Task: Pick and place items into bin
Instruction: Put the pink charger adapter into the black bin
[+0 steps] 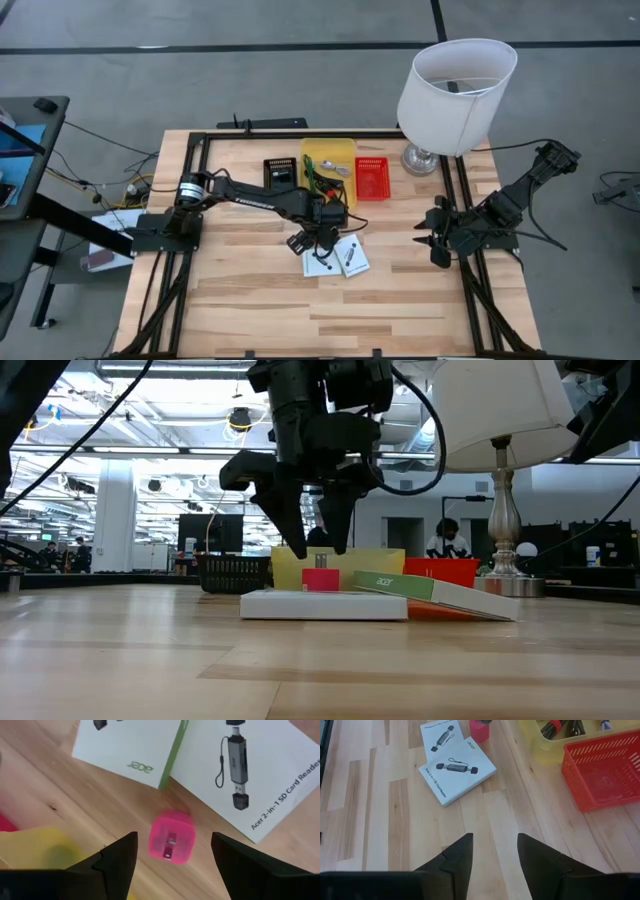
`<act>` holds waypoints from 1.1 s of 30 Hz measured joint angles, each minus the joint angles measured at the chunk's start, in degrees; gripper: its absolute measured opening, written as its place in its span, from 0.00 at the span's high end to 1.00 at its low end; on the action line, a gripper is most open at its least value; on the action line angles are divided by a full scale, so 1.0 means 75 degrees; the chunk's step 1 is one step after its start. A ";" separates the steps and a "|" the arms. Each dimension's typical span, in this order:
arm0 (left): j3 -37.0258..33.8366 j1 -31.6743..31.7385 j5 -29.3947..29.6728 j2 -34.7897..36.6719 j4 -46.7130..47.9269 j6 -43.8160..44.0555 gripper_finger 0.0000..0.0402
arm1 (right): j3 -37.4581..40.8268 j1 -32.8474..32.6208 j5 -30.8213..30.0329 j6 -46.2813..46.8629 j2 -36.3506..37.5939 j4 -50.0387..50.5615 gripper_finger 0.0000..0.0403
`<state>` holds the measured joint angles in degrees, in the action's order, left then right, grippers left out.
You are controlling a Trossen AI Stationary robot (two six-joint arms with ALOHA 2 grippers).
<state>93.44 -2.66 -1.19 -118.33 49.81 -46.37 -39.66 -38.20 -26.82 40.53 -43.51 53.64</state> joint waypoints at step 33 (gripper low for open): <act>0.0004 0.0221 -0.0313 -0.0217 -0.0060 -0.0036 0.38 | 0.0000 0.0000 -0.0001 -0.0023 0.0003 0.0048 0.63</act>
<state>93.47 -1.00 -3.53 -119.96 49.36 -46.64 -39.66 -38.20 -26.83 40.36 -43.48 54.00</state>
